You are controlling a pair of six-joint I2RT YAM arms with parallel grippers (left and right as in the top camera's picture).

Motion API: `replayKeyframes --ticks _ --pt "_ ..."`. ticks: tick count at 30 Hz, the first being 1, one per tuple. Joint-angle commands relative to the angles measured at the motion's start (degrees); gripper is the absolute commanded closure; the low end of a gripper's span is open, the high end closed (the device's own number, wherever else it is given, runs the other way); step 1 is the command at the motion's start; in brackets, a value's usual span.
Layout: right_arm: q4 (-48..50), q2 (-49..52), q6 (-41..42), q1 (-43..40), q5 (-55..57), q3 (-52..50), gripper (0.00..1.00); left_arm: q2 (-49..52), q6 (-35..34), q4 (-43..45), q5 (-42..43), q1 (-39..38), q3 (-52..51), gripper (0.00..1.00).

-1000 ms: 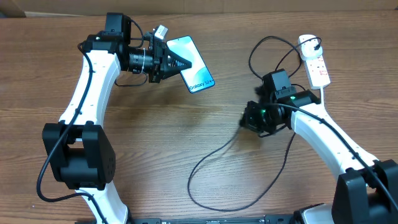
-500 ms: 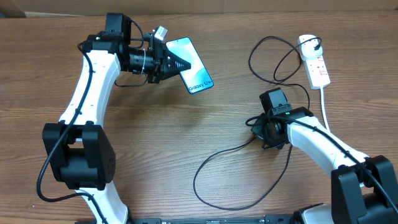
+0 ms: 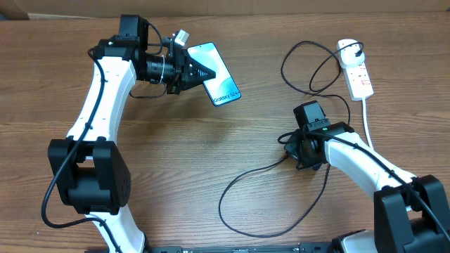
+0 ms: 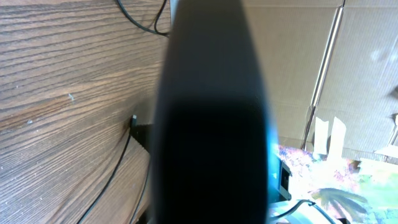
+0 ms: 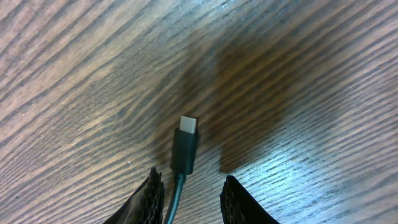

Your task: Plug charger to phone and switch on socket

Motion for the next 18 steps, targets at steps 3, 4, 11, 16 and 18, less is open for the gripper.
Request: replayKeyframes --ticks 3,4,11,16,18 --pt "1.8 4.0 0.9 -0.8 -2.6 -0.4 0.77 0.0 1.3 -0.2 1.7 -0.4 0.8 0.96" --pt "1.8 4.0 0.9 -1.2 -3.0 -0.4 0.79 0.0 1.3 -0.3 1.6 -0.4 0.8 0.96" --pt "1.7 4.0 0.6 -2.0 -3.5 -0.4 0.88 0.0 1.3 -0.4 1.6 -0.4 0.8 0.96" --pt "2.0 4.0 -0.9 -2.1 -4.3 -0.3 0.9 0.0 1.3 -0.4 1.6 -0.4 0.8 0.96" --pt "2.0 4.0 -0.9 -2.3 -4.5 -0.3 0.87 0.0 1.3 -0.4 1.6 -0.4 0.8 0.96"
